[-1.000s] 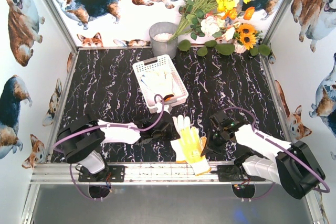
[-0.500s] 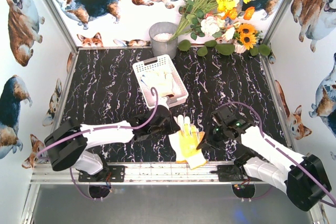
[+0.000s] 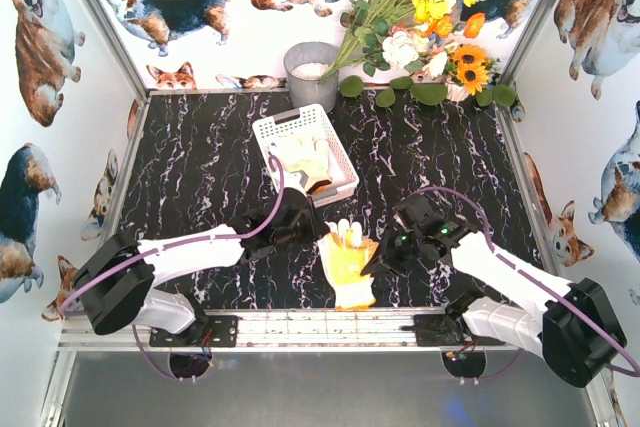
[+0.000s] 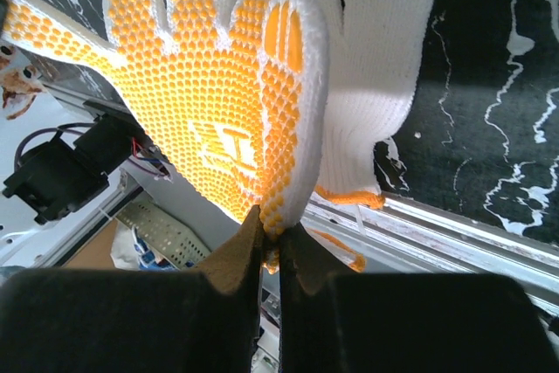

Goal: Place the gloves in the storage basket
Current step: Pair the glove with the glove.

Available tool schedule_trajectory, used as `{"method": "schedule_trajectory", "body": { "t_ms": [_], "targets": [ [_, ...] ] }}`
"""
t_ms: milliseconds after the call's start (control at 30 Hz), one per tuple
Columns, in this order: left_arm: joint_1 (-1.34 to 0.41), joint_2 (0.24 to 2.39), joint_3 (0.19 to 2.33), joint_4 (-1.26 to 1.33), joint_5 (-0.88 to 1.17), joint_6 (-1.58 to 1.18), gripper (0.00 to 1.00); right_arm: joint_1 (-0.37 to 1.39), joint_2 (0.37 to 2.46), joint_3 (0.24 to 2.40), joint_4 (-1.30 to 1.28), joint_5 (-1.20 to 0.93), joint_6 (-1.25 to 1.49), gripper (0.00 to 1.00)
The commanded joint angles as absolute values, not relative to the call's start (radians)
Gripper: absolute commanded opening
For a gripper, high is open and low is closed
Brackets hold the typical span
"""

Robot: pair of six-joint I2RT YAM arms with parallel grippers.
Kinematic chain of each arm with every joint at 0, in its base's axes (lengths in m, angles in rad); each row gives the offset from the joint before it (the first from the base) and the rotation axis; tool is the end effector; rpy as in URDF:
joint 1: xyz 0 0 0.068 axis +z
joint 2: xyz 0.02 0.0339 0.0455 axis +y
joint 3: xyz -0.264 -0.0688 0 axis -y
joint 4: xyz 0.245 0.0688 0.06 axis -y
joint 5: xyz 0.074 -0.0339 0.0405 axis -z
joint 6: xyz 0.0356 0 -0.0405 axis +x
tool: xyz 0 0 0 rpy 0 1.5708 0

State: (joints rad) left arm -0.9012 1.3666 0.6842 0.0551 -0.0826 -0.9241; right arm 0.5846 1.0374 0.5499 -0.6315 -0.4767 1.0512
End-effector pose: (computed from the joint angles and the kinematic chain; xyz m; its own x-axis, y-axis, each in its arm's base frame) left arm 0.1780 -0.2201 0.1998 -0.8100 -0.2581 -0.5265 0.1551 0.7716 -0.6170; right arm 0.1381 0.1110 0.1840 -0.9432 0.3007 0.1416 0.3248 0.7440 0.5839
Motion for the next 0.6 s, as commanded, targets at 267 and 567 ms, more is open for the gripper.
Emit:
{"method": "schedule_trajectory", "body": {
  "t_ms": [267,567],
  "targets": [
    [-0.837,1.421,0.689,0.087,-0.048,-0.853,0.0,0.604,1.084,0.54,-0.471,-0.433,1.118,0.0],
    [-0.836,1.485,0.692,0.133,-0.054,-0.861,0.0,0.619,1.104,0.52,-0.512,-0.426,1.092,0.0]
  ]
}}
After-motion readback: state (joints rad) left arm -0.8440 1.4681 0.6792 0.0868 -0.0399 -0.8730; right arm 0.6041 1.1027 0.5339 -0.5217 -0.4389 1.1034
